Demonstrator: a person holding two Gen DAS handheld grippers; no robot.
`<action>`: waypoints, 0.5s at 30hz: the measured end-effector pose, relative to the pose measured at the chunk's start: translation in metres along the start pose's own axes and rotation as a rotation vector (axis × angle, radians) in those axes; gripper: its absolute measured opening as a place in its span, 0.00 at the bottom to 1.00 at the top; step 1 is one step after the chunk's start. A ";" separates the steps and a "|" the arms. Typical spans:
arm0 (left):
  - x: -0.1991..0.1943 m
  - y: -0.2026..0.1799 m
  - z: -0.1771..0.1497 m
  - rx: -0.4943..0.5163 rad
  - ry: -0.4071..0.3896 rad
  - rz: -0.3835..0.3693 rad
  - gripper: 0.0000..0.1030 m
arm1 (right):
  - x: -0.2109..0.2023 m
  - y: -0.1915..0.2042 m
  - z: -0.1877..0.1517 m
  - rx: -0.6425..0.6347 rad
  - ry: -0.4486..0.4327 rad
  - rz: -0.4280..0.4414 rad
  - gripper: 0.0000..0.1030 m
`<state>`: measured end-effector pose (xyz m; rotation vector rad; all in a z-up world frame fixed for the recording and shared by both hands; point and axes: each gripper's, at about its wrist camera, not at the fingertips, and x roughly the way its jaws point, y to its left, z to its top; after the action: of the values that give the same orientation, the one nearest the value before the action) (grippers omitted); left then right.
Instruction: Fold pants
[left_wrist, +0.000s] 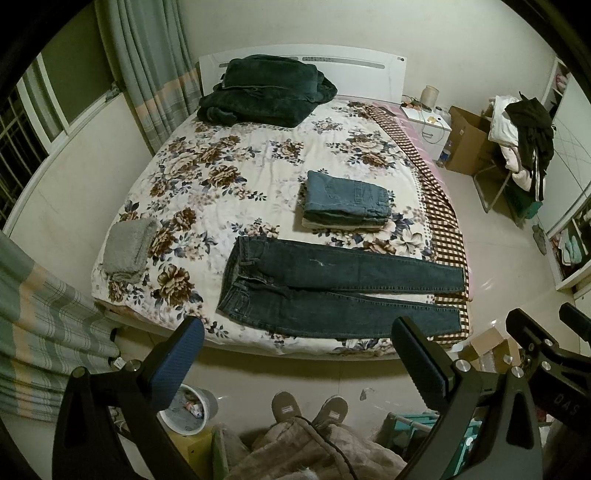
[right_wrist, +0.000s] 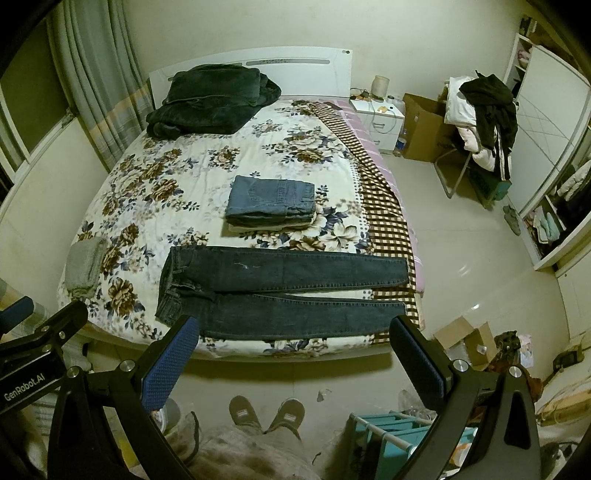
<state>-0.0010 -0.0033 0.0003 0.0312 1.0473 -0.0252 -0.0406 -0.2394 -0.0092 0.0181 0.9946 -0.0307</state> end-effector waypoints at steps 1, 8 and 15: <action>0.000 -0.001 -0.001 0.000 -0.001 0.000 1.00 | 0.000 0.000 0.000 -0.001 0.001 -0.001 1.00; 0.001 0.003 0.001 -0.001 0.005 -0.004 1.00 | 0.001 0.000 0.001 0.000 -0.001 -0.002 1.00; 0.001 0.002 0.001 -0.002 0.005 -0.005 1.00 | 0.001 -0.001 0.003 0.001 0.000 0.001 1.00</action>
<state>0.0007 -0.0011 0.0001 0.0268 1.0524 -0.0285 -0.0379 -0.2402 -0.0087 0.0199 0.9945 -0.0307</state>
